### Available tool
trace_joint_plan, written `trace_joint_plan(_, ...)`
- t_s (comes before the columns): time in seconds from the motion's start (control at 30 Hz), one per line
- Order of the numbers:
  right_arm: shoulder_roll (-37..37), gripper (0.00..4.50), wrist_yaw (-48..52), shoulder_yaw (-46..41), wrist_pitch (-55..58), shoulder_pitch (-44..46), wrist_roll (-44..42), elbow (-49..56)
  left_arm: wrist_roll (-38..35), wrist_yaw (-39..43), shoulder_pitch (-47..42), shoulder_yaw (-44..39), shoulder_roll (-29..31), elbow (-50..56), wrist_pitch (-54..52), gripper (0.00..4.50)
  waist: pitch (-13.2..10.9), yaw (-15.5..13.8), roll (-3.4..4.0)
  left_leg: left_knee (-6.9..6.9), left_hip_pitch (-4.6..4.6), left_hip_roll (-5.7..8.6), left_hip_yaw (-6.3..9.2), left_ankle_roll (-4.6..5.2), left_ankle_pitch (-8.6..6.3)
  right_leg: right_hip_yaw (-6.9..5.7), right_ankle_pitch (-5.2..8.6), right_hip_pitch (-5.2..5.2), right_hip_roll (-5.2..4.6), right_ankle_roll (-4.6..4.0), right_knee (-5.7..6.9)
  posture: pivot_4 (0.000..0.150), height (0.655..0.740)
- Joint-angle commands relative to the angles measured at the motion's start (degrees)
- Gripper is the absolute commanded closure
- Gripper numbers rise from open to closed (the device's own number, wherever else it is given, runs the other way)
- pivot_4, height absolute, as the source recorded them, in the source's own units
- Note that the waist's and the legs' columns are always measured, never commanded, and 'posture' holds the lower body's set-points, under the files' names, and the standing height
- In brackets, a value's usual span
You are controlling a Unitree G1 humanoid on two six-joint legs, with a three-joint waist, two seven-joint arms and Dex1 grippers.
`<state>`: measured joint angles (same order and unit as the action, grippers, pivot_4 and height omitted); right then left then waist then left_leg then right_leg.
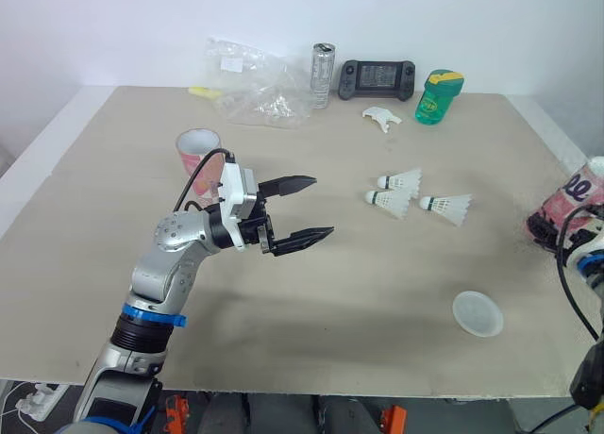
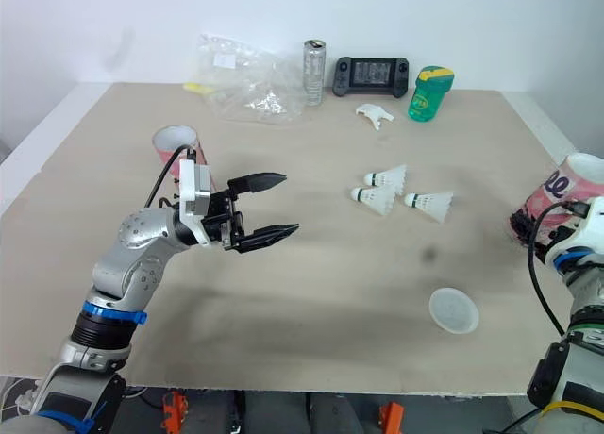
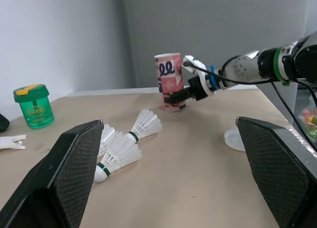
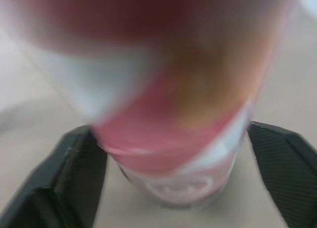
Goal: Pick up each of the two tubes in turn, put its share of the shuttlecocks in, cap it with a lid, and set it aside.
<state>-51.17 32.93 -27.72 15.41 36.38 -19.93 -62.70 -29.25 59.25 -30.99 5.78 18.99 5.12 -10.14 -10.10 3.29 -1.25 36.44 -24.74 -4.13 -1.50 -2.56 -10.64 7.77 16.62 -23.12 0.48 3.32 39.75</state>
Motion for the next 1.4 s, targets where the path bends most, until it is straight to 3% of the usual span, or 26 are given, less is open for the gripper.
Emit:
trace_joint_plan(0.03,-1.48,0.04,1.05,-1.18,1.13,-0.78,-0.99,2.27,-0.44,-0.14,-0.14,-0.99,0.36,1.64,0.28,0.0,0.0,0.01,0.0,0.0,0.0,0.0,0.0,0.0,0.0,0.0,0.0,0.0,0.0,0.0,0.0,0.15,0.7236)
trace_joint_plan(0.33,-3.23,0.04,4.61,-1.4,6.26,-6.92,-1.74,9.28,-0.9,0.23,1.19,-1.08,1.33,2.0,-0.83,0.0,0.01,-0.01,0.01,0.01,0.02,0.0,0.03,0.0,0.0,-0.03,-0.01,0.07,0.0,0.02,-0.05,0.15,0.7236)
trace_joint_plan(0.4,-4.07,0.04,7.33,-1.18,8.47,-11.66,-2.07,13.67,1.32,0.14,2.87,-0.37,3.52,1.84,-1.5,0.0,0.01,-0.03,0.01,0.0,0.03,0.0,0.05,0.0,0.0,-0.03,0.0,0.1,0.0,0.03,-0.08,0.15,0.7236)
trace_joint_plan(0.6,-5.37,0.04,17.61,-7.56,18.6,-28.68,-11.11,38.74,4.43,-6.7,11.07,-1.38,9.05,4.18,-9.61,0.0,0.09,-0.5,0.15,-0.05,0.03,0.0,0.14,0.01,-0.01,-0.08,0.12,0.18,0.01,0.18,-0.21,0.15,0.7236)
trace_joint_plan(0.73,-4.51,0.04,19.74,-8.53,23.77,-33.03,-16.84,56.9,3.86,-12.67,17.92,-4.71,10.09,8.4,-13.82,0.0,0.09,0.43,0.22,-0.03,0.04,0.0,0.09,0.03,-0.02,0.0,0.17,0.18,-0.02,0.48,-0.24,0.15,0.7236)
trace_joint_plan(0.87,-3.77,0.04,18.84,-1.09,25.54,-29.31,-18.94,71.27,2.43,-21.74,23.43,-11.32,6.96,11.19,-15.7,0.0,0.06,0.7,0.14,-0.01,0.09,-0.01,0.29,0.21,0.21,-0.1,-0.15,0.21,0.05,0.46,-0.23,0.15,0.7236)
trace_joint_plan(0.97,-1.92,0.04,17.91,5.4,25.49,-24.28,-18.82,76.35,2.69,-28.55,26.22,-15.37,3.7,12.02,-15.77,0.0,0.04,0.82,0.11,0.02,0.09,0.0,0.29,0.2,0.35,-0.05,-0.23,0.2,0.03,0.32,-0.28,0.15,0.7236)
trace_joint_plan(1.07,2.42,0.04,16.94,12.5,24.54,-18.94,-18.34,79.42,7.63,-34.93,27.78,-17.46,1.93,9.34,-12.54,0.0,-0.01,0.86,-0.07,0.02,0.06,0.01,0.29,0.17,0.48,-0.05,-0.36,0.18,0.04,0.26,-0.37,0.15,0.7236)
trace_joint_plan(1.4,10.25,0.04,17.5,23.67,17.75,-17.75,-13.03,81.36,11.34,-31.45,19.38,-15.85,4.22,-3.52,-5.31,0.0,-0.02,-0.84,-0.13,-0.04,-0.46,0.08,0.39,0.11,0.52,-0.15,-0.54,-0.15,0.01,0.5,-0.55,0.15,0.7236)
